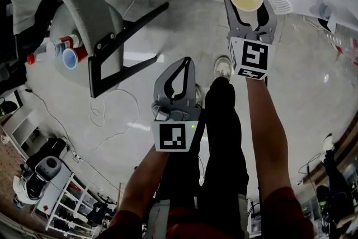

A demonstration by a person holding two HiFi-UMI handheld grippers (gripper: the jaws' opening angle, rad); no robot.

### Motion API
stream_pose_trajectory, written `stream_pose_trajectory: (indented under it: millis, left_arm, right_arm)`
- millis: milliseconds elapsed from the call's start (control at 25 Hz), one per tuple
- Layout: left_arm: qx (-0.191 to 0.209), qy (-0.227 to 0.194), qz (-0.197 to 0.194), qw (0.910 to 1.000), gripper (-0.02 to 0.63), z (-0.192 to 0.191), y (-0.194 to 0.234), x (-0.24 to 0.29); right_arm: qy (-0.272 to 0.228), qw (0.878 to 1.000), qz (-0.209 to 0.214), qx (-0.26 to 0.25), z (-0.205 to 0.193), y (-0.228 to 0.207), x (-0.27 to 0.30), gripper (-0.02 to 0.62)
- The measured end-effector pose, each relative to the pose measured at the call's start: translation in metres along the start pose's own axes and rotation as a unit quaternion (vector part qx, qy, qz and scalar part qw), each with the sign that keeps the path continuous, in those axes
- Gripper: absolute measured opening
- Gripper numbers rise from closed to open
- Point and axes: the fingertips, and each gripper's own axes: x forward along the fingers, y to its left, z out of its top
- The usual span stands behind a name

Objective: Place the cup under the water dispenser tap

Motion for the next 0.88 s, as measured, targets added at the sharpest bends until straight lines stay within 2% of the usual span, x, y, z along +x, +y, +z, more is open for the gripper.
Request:
stream_pose_trajectory:
  millis: [200,360,480,600,760,880]
  left_arm:
    - [0.010,-0.001,-0.005,0.9999,0.006,0.003,-0.002,0.001]
    - [-0.001,0.004,-0.003,1.0000,0.006,0.002,-0.001,0.002]
    - [0.002,0.003,-0.005,1.0000,0.006,0.004,-0.003,0.000]
    - [0.011,-0.006,-0.009,0.9999,0.006,0.010,-0.004,0.001]
    - [0.002,-0.002,-0.009,1.0000,0.006,0.014,-0.003,-0.003]
    - [0.002,-0.016,-0.010,0.9998,0.006,0.028,0.000,-0.008]
  right_arm:
    - [0.005,1.000,-0.003,-0.001,0.001,-0.002,0.009,0.285]
    - [0.027,1.000,0.000,0.004,-0.005,0.000,0.013,0.291]
    - [0.040,0.999,-0.001,0.013,-0.011,-0.002,0.012,0.351]
    - [0.049,0.999,-0.006,0.016,-0.014,-0.003,0.009,0.380]
    - [0.061,0.998,-0.012,0.024,-0.017,-0.002,-0.002,0.382]
    - [0.070,0.997,-0.015,0.024,-0.016,-0.001,-0.016,0.382]
